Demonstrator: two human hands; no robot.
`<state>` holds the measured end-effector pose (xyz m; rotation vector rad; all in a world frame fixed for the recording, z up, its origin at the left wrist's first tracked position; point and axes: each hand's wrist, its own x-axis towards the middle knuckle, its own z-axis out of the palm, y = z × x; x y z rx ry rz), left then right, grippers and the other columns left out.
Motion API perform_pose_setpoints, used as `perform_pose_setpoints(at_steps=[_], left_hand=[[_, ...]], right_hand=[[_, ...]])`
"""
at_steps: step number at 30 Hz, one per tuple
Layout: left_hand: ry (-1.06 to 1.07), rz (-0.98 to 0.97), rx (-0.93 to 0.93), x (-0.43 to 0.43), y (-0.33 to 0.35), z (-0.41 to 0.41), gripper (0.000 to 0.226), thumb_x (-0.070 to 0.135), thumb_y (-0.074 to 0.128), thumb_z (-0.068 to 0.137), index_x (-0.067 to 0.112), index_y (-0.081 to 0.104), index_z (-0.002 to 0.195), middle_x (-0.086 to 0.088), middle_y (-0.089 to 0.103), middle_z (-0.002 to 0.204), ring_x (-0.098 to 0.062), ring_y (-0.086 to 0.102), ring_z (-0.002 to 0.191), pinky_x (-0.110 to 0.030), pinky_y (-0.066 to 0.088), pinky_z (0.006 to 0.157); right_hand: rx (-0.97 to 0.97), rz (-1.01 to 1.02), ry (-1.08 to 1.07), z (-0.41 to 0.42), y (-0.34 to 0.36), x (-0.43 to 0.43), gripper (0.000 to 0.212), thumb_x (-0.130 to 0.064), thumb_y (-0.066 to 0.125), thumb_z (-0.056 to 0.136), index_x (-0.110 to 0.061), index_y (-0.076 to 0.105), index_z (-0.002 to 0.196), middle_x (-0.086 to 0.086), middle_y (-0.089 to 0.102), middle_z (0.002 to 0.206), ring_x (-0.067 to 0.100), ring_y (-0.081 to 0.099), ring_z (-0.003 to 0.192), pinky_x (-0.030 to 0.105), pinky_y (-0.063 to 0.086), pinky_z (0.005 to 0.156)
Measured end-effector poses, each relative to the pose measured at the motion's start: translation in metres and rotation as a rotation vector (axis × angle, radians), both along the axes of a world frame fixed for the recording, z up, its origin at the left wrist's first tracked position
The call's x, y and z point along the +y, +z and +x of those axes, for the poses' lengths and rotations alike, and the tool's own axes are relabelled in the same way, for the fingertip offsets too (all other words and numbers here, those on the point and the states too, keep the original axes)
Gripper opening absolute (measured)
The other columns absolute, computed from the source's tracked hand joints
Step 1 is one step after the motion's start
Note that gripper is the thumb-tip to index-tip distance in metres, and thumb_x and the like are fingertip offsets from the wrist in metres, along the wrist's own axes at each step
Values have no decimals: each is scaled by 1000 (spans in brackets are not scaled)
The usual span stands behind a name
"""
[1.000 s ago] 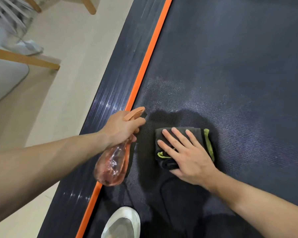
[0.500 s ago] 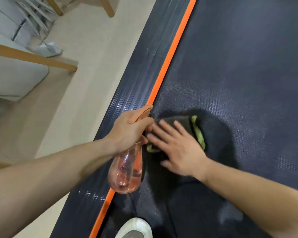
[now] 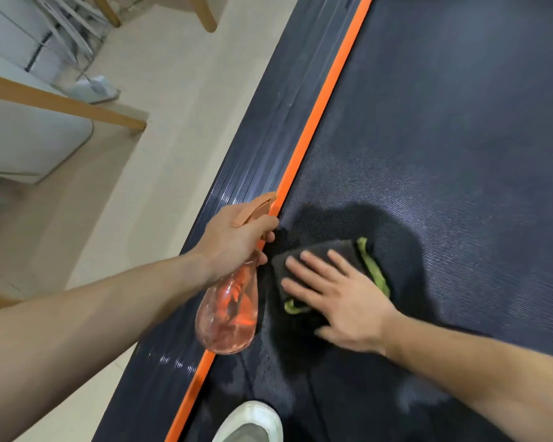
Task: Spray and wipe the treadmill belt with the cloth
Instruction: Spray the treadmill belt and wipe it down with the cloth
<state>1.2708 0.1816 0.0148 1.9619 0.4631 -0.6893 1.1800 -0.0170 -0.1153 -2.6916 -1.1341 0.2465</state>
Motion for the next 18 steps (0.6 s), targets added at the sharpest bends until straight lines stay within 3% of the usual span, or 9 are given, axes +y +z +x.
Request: perform_pose_setpoints(at_steps=[2,3,5,7,9,11,13,15,18], left_hand=[[-24,5,-4,-1,-1,-1,8,21,72,94,13,72,93,-12,69,82,-28,60,54,-32,52,56],[-33,-2,1,-3,-2,0,7,20,71,96,14,72,94,-12,69,83,-28,60,54,-31,52,55],[-43,-10,21,-4,-5,2,12,19,68,98,8,72,99,-13,69,84,-27,60,54,-29,51,53],[-34,8,25,-4,-7,2,21,18,67,97,-1,72,106,-12,69,84,-25,60,50,-28,51,52],[-47,16,28,-6,-5,2,23,18,67,98,0,72,111,-11,69,83,-24,61,49,-28,51,53],[-36,-25,29,-5,-3,3,11,15,65,99,9,73,104,-14,67,85,-23,58,49,-29,51,53],[-25,-52,11,-3,-3,1,15,11,63,99,24,69,95,-16,63,86,-20,54,46,-24,49,48],[-64,-57,4,-2,-6,-1,15,8,61,100,22,68,101,-17,62,86,-15,53,44,-23,49,45],[-85,-92,16,1,-11,-5,22,5,60,101,24,68,110,-15,61,83,-9,54,43,-22,47,43]], right_hand=[[24,-31,159,14,0,-17,95,-63,52,67,-33,34,156,-1,21,167,22,21,153,49,10,121],[-9,-50,137,39,1,-24,93,-62,52,68,-32,35,155,-1,23,167,23,23,153,49,12,120],[-7,-57,-120,102,5,-36,85,-55,57,79,-31,32,156,0,22,168,26,21,154,51,14,121],[43,-76,-419,148,11,-42,76,-52,52,93,-31,21,160,-1,10,170,24,8,156,51,7,123],[16,-67,-555,140,8,-31,75,-54,47,95,-30,19,160,1,7,170,26,4,157,51,4,124],[-24,-48,-394,83,5,-12,82,-55,53,86,-28,25,159,5,15,169,30,11,156,56,11,123],[3,6,-75,8,1,2,94,-58,56,70,-29,32,157,6,21,168,30,17,154,56,15,121],[10,-3,142,-36,-2,1,96,-60,58,68,-31,33,156,1,20,168,24,17,154,50,11,122],[-12,-5,132,19,-7,-20,89,-61,54,74,-31,35,156,-2,21,168,21,17,154,48,9,121]])
